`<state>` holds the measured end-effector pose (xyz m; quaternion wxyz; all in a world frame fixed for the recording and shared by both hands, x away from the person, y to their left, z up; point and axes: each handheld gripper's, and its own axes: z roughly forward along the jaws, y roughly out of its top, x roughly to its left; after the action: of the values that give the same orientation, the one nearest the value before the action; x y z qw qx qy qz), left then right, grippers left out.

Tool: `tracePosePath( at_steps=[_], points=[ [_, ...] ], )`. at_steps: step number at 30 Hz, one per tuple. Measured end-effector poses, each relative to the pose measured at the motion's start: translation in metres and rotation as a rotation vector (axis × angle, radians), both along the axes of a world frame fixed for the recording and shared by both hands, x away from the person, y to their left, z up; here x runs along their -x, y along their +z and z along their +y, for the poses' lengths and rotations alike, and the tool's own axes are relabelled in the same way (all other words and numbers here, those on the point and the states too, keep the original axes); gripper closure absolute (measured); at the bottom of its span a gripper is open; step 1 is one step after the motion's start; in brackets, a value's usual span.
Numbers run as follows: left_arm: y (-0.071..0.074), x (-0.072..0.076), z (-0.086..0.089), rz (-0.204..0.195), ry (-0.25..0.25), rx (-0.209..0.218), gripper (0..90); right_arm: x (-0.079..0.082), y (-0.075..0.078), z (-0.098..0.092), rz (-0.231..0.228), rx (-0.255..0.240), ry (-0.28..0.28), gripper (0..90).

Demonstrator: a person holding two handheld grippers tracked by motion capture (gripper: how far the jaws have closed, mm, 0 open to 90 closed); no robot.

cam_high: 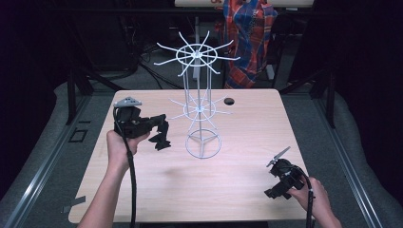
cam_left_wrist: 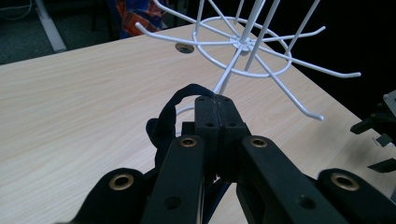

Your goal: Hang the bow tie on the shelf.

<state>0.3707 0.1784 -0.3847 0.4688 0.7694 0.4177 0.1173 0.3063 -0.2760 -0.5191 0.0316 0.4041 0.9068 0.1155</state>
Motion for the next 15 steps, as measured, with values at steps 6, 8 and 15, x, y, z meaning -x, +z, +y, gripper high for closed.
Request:
tracePosePath(
  at_steps=[6, 8, 15],
  points=[
    [0.004, -0.003, -0.005, -0.009, -0.007, -0.003, 89.8, 0.000, 0.000, 0.000, 0.001, 0.000, 0.000, 13.7],
    [0.006, -0.004, -0.007, -0.009, -0.008, -0.008, 89.8, 0.000, 0.000, 0.000, 0.003, 0.006, 0.003, 13.7],
    [0.007, -0.007, -0.011, -0.009, -0.011, -0.015, 89.8, 0.000, -0.001, 0.000, 0.004, 0.000, -0.001, 13.7]
  ],
)
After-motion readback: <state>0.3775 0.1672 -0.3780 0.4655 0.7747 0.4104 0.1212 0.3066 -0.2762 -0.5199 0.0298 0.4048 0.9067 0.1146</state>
